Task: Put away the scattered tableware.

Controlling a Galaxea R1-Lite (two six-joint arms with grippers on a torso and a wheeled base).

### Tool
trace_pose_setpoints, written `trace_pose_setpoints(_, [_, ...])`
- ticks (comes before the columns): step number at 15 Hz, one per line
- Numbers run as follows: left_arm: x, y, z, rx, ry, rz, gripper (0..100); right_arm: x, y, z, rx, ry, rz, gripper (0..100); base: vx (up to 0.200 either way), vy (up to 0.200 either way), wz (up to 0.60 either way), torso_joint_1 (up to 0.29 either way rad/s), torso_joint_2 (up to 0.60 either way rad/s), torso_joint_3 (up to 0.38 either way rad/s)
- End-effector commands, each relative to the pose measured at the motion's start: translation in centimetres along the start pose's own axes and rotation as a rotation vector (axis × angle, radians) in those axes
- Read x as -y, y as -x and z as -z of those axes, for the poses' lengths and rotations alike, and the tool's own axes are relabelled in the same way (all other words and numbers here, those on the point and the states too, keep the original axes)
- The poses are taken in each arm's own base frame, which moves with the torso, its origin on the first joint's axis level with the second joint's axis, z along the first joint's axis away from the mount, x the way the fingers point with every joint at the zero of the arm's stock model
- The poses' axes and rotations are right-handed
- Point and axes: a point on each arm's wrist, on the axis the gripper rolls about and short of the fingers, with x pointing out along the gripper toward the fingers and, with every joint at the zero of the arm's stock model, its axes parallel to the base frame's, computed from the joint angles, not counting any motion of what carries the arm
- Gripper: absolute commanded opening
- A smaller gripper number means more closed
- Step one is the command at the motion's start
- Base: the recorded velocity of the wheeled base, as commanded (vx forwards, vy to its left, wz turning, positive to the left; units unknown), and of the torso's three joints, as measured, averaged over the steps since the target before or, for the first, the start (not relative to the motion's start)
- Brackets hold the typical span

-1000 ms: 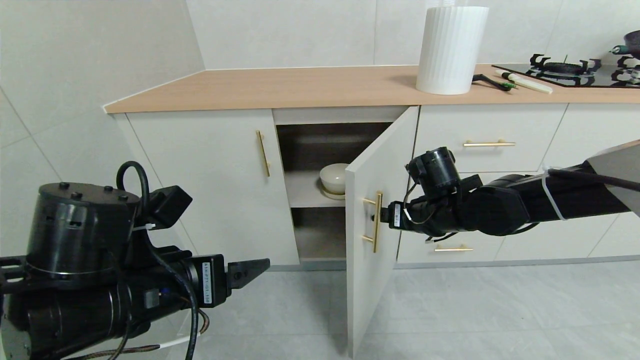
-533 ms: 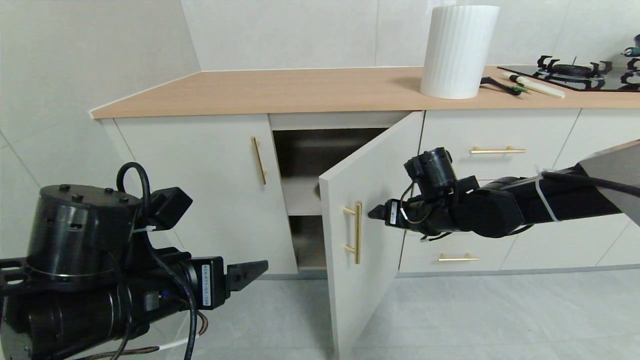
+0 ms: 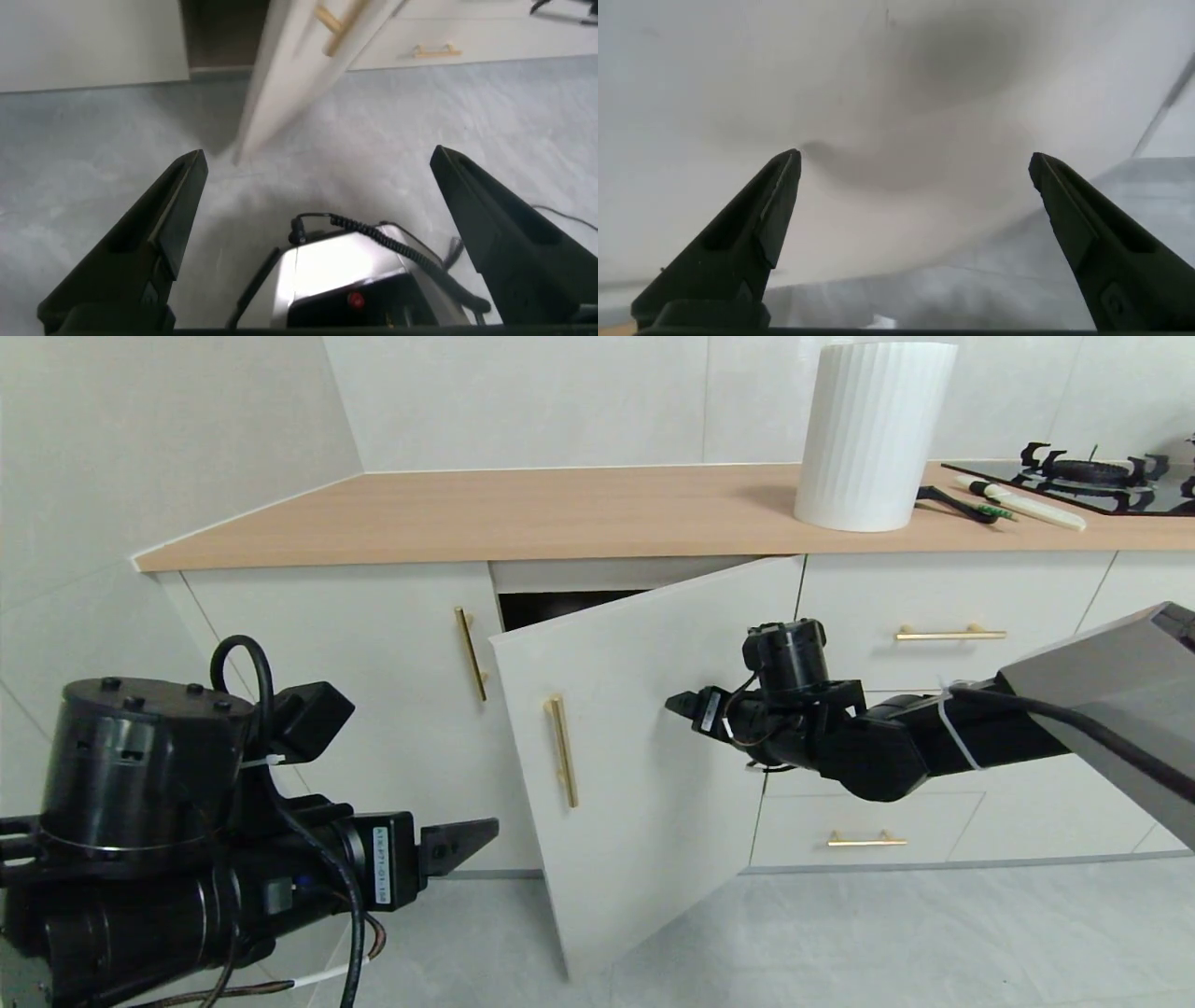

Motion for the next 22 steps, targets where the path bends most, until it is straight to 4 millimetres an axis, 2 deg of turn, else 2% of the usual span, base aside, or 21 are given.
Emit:
trace_pose_setpoints(1, [0.0,0.0,0.0,0.000,-0.001,0.000,100,0.3,-1.5,0.4,0.020,-0.033,-0.001,100,0.000,0.000,0.00,0.000,0.00,0.000])
trace_pose_setpoints(3, [0.0,0.0,0.0,0.001,0.001,0.001,100,1.0,-3.6,0.0,0.100,-0.066,0.073,100,0.000,0.000,0.00,0.000,0.00,0.000])
trace_pose_setpoints(6, [0.0,0.0,0.0,0.000,-0.001,0.000,100,2.1,-5.0,-0.9,0.161,-0.086,0.118,100,0.000,0.000,0.00,0.000,0.00,0.000])
trace_pose_setpoints(12, [0.0,0.0,0.0,0.002,0.001,0.002,100,3.1,-6.3,-2.5,0.256,-0.130,0.166,100,0.000,0.000,0.00,0.000,0.00,0.000])
trace_pose_setpoints(17, [0.0,0.0,0.0,0.002,0.001,0.002,100,3.7,-6.5,-3.8,0.300,-0.156,0.180,100,0.000,0.000,0.00,0.000,0.00,0.000])
trace_pose_setpoints(22, [0.0,0.0,0.0,0.002,0.001,0.002,100,4.5,-7.2,-4.2,0.333,-0.165,0.211,100,0.000,0.000,0.00,0.000,0.00,0.000])
